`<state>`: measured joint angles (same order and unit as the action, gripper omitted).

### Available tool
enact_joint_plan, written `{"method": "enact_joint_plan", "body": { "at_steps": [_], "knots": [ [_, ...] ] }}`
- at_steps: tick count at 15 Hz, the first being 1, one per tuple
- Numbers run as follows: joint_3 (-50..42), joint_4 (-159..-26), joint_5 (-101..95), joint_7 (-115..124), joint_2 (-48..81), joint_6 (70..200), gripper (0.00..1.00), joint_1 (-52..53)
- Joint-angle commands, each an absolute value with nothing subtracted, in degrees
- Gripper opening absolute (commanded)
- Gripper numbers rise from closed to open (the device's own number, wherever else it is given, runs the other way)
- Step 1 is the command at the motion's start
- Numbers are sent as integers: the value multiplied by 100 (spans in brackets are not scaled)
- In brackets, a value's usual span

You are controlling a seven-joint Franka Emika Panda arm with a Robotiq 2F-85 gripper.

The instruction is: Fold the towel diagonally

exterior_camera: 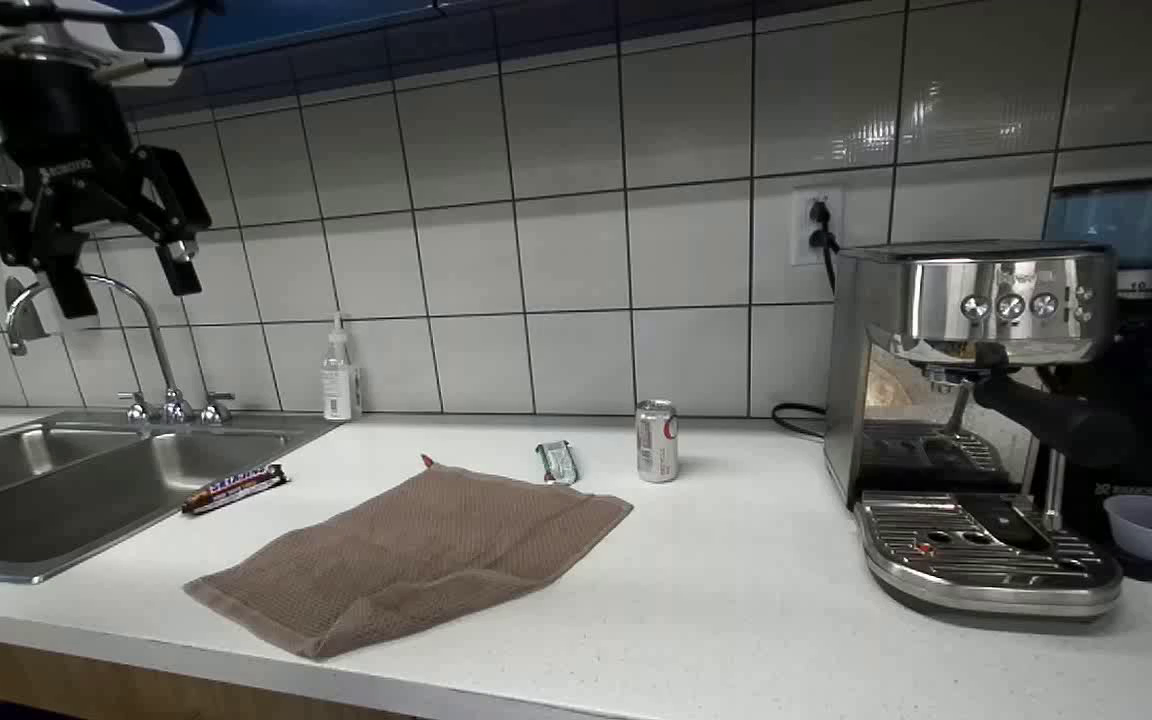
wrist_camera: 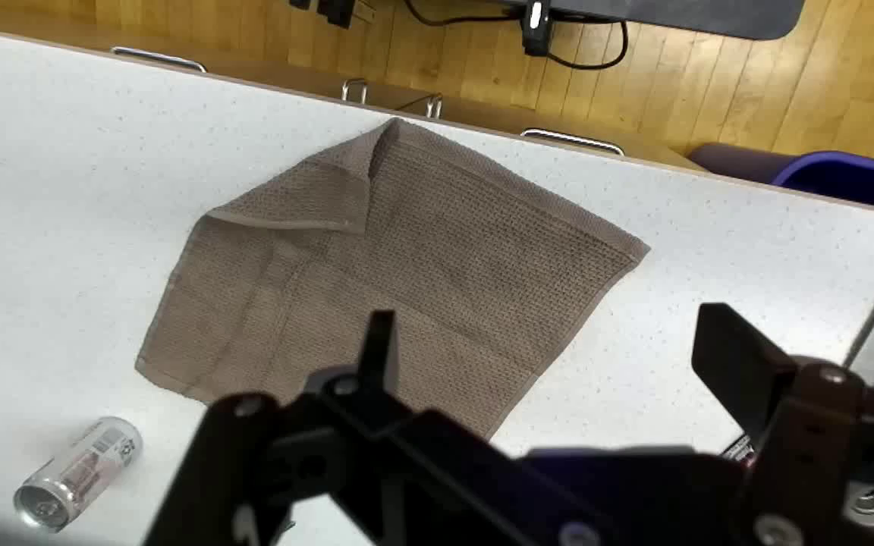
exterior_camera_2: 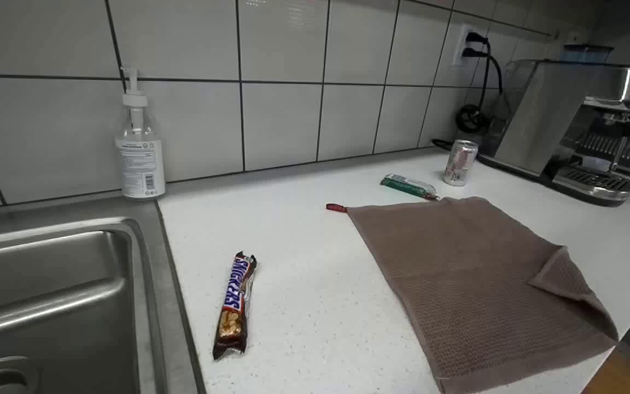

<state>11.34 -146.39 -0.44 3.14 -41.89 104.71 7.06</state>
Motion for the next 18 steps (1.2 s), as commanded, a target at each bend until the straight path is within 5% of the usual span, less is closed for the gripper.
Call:
{"method": "enact_joint_plan", "body": {
  "at_steps": [1,18],
  "knots": [
    [1078,-14627,-84,354,-4169,10461,100,776],
    [1189,-15051,-178,946,-3790,11430,100,623]
  ]
}}
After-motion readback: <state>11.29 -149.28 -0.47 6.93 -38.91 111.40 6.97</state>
